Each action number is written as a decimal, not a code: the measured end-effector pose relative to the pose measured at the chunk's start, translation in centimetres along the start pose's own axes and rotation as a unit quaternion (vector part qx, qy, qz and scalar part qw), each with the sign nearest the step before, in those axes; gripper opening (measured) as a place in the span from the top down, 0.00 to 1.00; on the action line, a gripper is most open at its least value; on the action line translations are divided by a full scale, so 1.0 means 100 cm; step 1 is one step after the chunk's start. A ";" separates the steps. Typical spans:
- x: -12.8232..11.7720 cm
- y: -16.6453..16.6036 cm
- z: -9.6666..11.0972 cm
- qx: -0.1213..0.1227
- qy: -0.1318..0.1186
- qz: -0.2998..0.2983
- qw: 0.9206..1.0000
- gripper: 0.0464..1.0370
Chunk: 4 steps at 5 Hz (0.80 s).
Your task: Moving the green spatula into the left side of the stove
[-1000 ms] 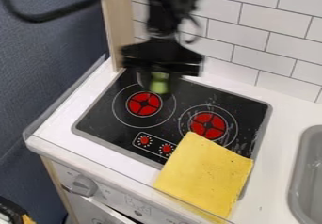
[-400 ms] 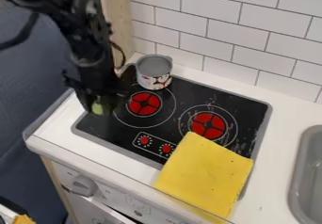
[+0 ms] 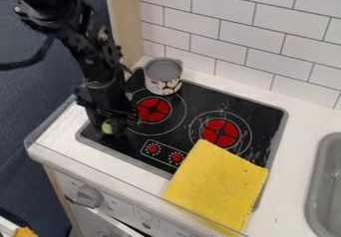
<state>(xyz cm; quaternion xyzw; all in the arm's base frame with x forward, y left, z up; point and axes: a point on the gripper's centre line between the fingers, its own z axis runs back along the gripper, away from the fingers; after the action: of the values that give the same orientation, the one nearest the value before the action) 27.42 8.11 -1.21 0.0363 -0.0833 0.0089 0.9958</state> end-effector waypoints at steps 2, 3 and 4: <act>0.002 0.000 -0.006 -0.004 0.008 -0.019 1.000 0.47; -0.001 -0.001 -0.005 -0.005 0.017 -0.010 1.000 0.17; 0.004 0.002 0.008 0.007 0.004 -0.010 1.000 0.03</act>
<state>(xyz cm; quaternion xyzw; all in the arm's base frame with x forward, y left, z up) 27.62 8.22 -0.31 0.0440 -0.0785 0.0000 0.9959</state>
